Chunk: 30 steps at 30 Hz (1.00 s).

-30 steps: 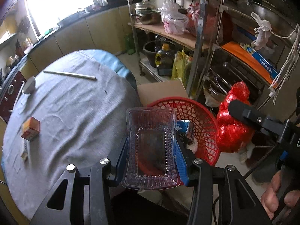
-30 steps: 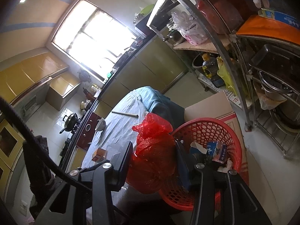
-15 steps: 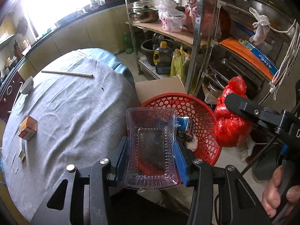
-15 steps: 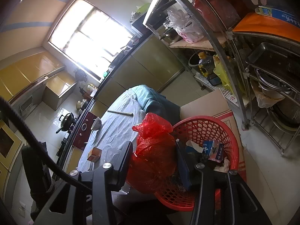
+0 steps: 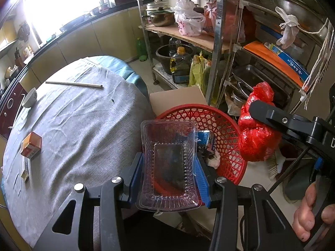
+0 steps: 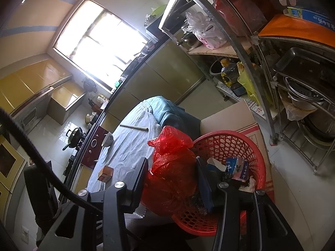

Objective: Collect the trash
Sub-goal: 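Lower the clear tray into the basket with the left tool while the right tool drops the red bag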

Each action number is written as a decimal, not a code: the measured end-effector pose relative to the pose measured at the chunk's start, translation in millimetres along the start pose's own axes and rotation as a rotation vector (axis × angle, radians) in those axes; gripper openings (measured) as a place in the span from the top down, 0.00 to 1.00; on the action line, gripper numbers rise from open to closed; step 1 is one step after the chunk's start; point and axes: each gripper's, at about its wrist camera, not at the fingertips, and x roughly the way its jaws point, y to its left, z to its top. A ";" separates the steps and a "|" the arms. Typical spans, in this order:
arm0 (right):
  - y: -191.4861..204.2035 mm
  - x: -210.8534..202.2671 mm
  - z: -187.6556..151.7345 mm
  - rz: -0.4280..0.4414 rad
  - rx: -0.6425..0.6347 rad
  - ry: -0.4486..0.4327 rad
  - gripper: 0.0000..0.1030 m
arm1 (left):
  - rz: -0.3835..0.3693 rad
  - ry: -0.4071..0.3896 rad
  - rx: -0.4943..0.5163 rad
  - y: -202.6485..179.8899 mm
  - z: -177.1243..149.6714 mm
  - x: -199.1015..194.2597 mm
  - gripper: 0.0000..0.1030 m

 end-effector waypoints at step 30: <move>-15.3 12.0 3.8 -0.084 -0.004 -0.006 0.51 | -0.019 -0.006 0.007 -3.1 -0.7 4.5 0.45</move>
